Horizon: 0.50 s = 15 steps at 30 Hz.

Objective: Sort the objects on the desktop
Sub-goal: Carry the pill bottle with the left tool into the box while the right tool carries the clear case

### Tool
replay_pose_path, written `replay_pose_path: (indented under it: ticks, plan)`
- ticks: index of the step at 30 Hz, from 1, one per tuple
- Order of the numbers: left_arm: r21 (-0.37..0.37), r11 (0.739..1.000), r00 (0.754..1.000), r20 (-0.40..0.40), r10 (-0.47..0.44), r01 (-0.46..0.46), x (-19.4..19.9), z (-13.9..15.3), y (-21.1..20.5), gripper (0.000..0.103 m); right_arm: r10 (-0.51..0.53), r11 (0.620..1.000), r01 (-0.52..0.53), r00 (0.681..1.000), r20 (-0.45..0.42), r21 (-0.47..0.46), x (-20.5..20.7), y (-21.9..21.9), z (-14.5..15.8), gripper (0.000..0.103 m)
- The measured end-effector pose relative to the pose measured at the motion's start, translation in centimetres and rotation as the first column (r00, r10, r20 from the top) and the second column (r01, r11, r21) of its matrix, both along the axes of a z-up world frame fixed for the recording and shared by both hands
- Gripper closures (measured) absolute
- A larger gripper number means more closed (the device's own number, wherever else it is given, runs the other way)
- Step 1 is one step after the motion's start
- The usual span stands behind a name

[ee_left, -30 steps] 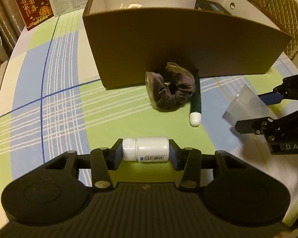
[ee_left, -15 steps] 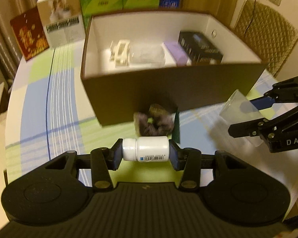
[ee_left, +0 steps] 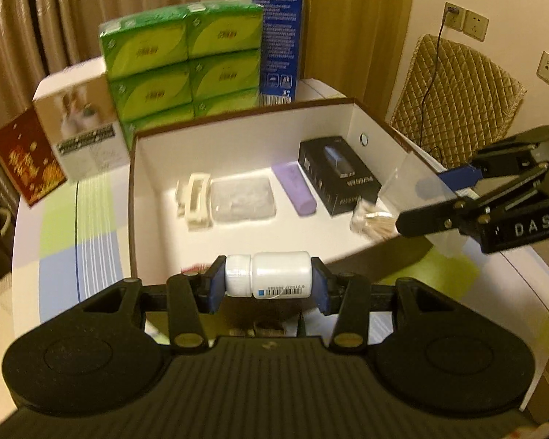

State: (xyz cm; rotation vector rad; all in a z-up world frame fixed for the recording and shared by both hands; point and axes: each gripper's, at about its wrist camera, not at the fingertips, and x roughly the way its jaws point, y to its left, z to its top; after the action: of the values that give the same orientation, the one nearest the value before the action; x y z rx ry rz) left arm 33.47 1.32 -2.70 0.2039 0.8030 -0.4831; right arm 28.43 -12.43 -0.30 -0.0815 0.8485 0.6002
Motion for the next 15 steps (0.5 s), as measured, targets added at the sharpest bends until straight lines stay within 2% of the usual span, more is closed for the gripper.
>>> replay_pose_path:
  ticks: [8,15]
  plan:
    - [-0.004,0.999,0.999,-0.023,-0.033,0.033,4.3,0.2,-1.9,0.061,-0.037,0.999,0.037,0.999,-0.028,-0.005,4.6,-1.0,-0.3,0.054]
    - [0.017,0.999,0.992,-0.118,-0.045,0.047,7.8,-2.4,-3.5,0.061,-0.064,0.998,0.062,0.993,-0.104,-0.026,7.2,-1.4,-2.6,0.054]
